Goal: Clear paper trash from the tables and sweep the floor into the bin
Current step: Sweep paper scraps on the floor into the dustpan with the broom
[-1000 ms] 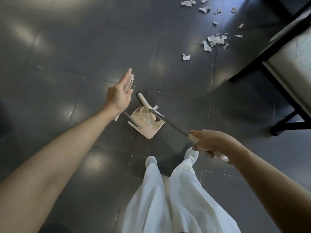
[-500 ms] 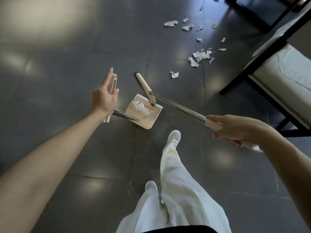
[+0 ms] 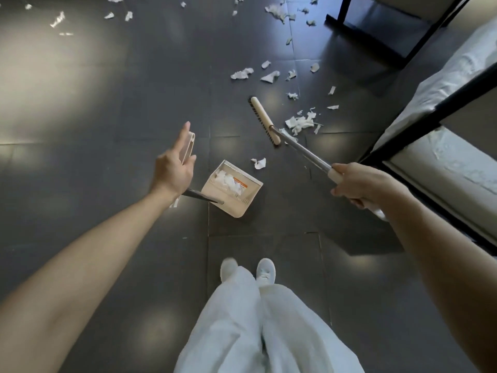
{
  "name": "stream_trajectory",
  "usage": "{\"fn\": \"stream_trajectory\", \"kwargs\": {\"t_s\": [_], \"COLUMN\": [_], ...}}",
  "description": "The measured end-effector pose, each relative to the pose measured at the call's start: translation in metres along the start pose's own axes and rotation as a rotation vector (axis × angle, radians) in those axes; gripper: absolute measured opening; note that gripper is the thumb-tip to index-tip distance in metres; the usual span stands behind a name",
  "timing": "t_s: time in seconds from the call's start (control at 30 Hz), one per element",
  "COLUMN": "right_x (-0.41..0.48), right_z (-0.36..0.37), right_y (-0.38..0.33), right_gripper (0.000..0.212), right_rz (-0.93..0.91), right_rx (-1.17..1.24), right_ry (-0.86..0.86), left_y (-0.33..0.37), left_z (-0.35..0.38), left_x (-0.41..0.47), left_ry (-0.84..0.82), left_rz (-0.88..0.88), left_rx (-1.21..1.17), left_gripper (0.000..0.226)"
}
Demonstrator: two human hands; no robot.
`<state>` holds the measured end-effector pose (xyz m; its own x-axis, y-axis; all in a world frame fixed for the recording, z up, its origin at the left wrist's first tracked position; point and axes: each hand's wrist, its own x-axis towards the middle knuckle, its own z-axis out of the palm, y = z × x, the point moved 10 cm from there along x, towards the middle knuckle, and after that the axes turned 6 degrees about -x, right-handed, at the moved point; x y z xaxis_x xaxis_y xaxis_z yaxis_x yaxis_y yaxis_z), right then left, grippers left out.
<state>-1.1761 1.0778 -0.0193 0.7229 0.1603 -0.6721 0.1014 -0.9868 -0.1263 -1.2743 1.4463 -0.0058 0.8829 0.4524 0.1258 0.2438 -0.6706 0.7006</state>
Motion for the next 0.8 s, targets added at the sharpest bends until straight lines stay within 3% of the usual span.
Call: {"fn": "stream_trajectory", "kwargs": {"t_s": [0.1,0.23,0.43,0.6,0.73,0.8], "right_x": [0.041,0.089,0.145,0.146,0.125,0.115], "right_z": [-0.028,-0.047,-0.039,-0.015,-0.021,-0.035], "right_y": [-0.002,-0.004,-0.021,-0.037,-0.027,-0.015], "right_gripper": [0.027,0.024,0.039,0.052,0.069,0.067], "right_rz": [0.060,0.146,0.208,0.180,0.170,0.182], "right_rx": [-0.058,-0.032,-0.024,0.063,0.235,0.351], "right_ry": [0.048,0.049,-0.054,-0.205,-0.352,-0.383], "left_y": [-0.002,-0.006,0.000,0.013,0.038,0.045], "left_z": [0.020,0.047,0.071,0.091,0.113,0.122], "left_x": [0.044,0.098,0.180,0.227,0.250,0.258], "left_ry": [-0.042,-0.109,-0.136,-0.144,-0.229,-0.283], "left_rz": [0.012,0.039,0.068,-0.018,0.029,0.047], "left_rx": [-0.023,-0.018,-0.031,-0.048,-0.047,-0.040], "left_gripper": [0.072,0.074,0.072,0.072,0.071,0.070]}}
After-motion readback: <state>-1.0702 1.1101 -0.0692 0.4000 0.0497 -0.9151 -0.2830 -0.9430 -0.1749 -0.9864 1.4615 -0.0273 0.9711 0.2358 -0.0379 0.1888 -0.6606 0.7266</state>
